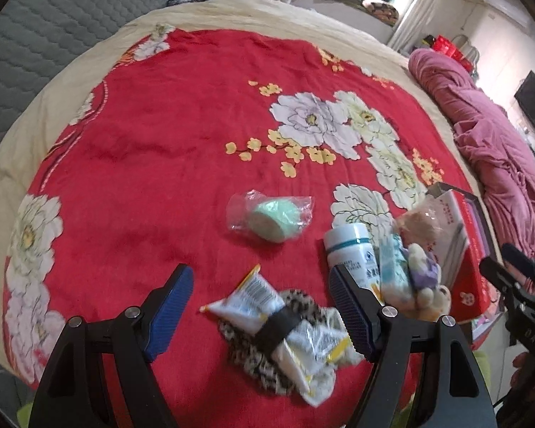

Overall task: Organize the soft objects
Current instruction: 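Grasp the bagged green sponge with the left tool while the right tool grasps the pink bagged item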

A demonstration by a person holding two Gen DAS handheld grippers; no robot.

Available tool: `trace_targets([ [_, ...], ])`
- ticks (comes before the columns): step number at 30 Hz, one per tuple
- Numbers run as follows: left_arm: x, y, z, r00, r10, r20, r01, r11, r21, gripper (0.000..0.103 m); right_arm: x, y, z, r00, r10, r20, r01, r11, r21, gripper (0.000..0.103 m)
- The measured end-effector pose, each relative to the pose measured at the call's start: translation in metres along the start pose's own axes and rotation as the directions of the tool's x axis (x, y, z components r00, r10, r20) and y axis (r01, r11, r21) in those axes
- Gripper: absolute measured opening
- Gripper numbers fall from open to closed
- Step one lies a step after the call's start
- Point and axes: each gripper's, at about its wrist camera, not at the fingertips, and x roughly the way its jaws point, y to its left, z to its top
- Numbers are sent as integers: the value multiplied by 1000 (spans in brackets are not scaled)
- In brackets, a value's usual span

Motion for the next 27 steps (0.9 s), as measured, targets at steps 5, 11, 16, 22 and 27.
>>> trace_targets([
  [5, 22, -8, 16, 1000, 15, -13, -15, 1000, 26, 79, 35, 4, 21, 998, -31, -57, 28, 998, -54, 65],
  [11, 44, -14, 35, 999, 29, -26, -27, 998, 50, 79, 69, 19, 40, 990, -92, -110, 70, 980, -187, 65],
  [16, 58, -11, 41, 999, 3, -46, -1, 999, 43, 79, 97, 38, 43, 972, -178, -155, 121, 940, -318, 65],
  [22, 77, -8, 40, 997, 7, -82, -3, 999, 39, 79, 124, 49, 37, 944, -263, -201, 161, 895, -416, 65],
  [27, 90, -6, 39, 994, 4, -105, -1, 1000, 29, 79, 137, 50, 38, 934, -266, -237, 147, 894, -424, 64],
])
